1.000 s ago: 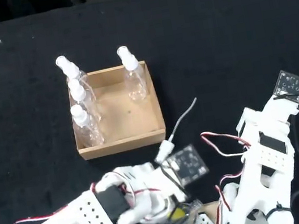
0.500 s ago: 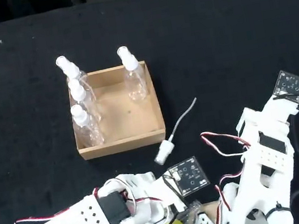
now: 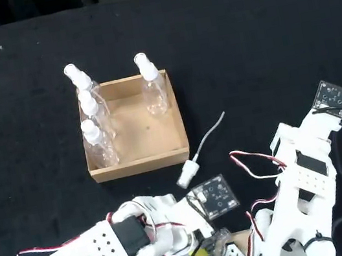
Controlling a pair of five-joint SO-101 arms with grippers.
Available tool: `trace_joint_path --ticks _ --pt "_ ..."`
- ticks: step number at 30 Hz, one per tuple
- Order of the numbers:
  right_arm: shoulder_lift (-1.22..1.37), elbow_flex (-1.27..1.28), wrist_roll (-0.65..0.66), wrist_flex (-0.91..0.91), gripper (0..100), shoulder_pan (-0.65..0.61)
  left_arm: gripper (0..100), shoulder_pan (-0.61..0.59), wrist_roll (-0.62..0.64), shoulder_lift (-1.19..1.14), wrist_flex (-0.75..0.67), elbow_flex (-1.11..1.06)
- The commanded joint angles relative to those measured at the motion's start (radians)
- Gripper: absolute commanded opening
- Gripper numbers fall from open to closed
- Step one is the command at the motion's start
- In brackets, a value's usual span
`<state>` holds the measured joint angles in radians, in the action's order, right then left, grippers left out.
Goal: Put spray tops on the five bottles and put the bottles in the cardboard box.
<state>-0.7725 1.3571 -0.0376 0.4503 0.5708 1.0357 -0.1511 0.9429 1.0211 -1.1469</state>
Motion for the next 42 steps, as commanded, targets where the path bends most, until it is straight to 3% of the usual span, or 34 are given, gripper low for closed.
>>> trace_joint_path --ticks 1,15,22,42 --pt "-0.035 -0.008 -0.008 -0.025 3.9 0.025 29 -0.062 0.005 -0.002 0.006 0.088" --pt "-0.035 -0.010 -0.008 -0.026 3.9 0.025 29 -0.016 0.005 -0.002 0.006 0.096" --pt "-0.035 -0.012 -0.008 -0.026 3.9 0.025 29 0.087 0.005 -0.003 0.026 0.071" --pt "-0.035 -0.010 -0.008 -0.026 3.9 0.025 29 0.036 0.000 0.008 0.025 -0.077"
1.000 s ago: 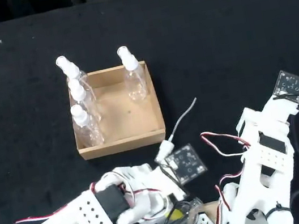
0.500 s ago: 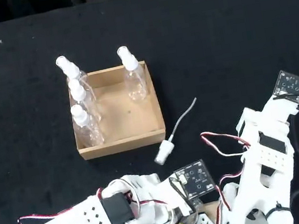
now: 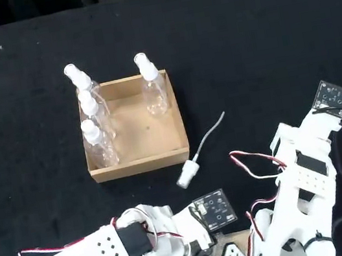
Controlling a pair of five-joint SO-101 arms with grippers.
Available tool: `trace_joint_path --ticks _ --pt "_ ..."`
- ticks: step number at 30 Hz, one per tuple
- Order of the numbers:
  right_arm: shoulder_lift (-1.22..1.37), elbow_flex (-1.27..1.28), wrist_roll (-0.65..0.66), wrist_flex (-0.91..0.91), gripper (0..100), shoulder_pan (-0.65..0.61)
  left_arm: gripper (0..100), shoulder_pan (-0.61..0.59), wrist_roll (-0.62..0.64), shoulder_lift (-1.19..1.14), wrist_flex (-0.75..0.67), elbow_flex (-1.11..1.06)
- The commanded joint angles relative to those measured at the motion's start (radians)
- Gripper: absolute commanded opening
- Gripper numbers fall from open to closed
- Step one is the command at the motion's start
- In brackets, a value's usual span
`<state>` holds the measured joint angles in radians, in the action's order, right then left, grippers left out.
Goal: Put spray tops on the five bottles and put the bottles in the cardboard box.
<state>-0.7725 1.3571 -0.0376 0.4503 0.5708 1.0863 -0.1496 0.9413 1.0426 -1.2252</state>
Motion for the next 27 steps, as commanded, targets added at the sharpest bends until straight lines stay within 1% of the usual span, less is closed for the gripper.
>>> trace_joint_path --ticks 1,4,8,11,12,17,20,23,27 --pt "-0.035 -0.010 -0.008 -0.026 3.9 0.025 29 -0.028 -0.003 0.006 0.003 0.001" --pt "-0.035 -0.010 -0.008 -0.026 3.9 0.025 29 -0.093 -0.006 0.009 0.003 0.002" --pt "-0.035 -0.010 -0.008 -0.026 3.9 0.025 29 -0.234 -0.008 0.009 0.003 0.005" --pt "-0.035 -0.010 -0.008 -0.026 3.9 0.025 29 -0.315 -0.011 0.000 0.025 -0.004" --pt "-0.035 -0.010 -0.008 -0.026 3.9 0.025 29 -0.329 -0.031 0.009 0.043 -0.008" --pt "-0.035 -0.010 -0.005 -0.026 3.9 0.025 29 -0.351 -0.189 0.009 0.167 0.030" --pt "-0.035 -0.008 0.000 -0.026 3.9 0.025 29 -0.351 -0.250 0.009 0.236 0.076" --pt "-0.035 -0.008 0.000 -0.026 3.9 0.025 29 -0.354 -0.259 0.009 0.276 0.131" --pt "-0.035 -0.008 0.000 -0.026 3.9 0.025 29 -0.352 -0.259 0.009 0.275 0.179"
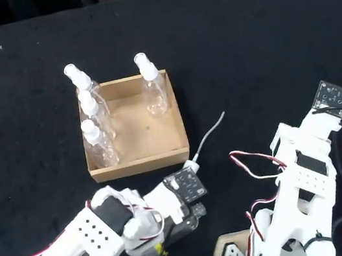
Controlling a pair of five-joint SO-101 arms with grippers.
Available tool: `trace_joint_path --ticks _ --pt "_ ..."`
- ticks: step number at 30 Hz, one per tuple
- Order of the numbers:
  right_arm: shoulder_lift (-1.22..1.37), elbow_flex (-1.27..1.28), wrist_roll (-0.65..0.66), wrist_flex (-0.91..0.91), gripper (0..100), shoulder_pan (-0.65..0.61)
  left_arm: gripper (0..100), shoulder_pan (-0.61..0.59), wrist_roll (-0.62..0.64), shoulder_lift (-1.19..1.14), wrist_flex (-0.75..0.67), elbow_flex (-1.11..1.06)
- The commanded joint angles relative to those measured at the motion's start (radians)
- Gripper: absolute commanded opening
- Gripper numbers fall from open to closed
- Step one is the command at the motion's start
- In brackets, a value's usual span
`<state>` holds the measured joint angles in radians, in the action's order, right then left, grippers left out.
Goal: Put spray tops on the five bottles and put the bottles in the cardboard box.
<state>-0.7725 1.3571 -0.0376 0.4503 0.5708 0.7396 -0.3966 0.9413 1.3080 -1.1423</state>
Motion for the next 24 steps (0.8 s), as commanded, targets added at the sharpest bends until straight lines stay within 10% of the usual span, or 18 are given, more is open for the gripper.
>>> trace_joint_path --ticks 1,24 --pt "-0.035 -0.008 0.000 -0.026 3.9 0.025 29 -0.002 -0.012 0.008 0.009 0.111" --pt "-0.035 -0.008 -0.006 -0.026 3.9 0.026 29 0.065 0.109 -0.361 -0.293 0.231"
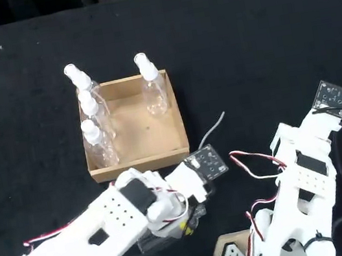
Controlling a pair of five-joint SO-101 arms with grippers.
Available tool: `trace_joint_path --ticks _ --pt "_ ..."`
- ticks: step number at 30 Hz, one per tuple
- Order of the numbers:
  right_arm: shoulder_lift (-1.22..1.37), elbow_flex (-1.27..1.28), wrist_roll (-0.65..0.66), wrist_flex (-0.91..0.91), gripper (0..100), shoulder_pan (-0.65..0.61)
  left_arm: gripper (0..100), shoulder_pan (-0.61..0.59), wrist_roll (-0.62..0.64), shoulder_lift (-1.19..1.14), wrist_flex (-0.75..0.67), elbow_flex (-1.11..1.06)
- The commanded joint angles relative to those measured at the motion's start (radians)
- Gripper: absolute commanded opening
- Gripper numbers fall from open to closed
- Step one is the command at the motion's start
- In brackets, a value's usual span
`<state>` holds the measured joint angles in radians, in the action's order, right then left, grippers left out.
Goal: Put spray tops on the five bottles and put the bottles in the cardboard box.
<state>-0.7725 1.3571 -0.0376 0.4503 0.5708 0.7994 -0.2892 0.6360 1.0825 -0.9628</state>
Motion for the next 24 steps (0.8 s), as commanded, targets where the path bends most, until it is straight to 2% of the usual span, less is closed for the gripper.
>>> trace_joint_path --ticks 1,16,24 --pt "-0.035 -0.008 -0.005 -0.026 3.9 0.026 29 0.002 0.000 -0.071 -0.083 0.047" --pt "-0.035 -0.008 0.000 -0.026 3.9 0.026 29 0.001 0.000 -0.224 -0.106 0.044" --pt "-0.035 -0.008 0.000 -0.026 3.9 0.025 29 0.001 0.000 -0.232 -0.100 0.051"
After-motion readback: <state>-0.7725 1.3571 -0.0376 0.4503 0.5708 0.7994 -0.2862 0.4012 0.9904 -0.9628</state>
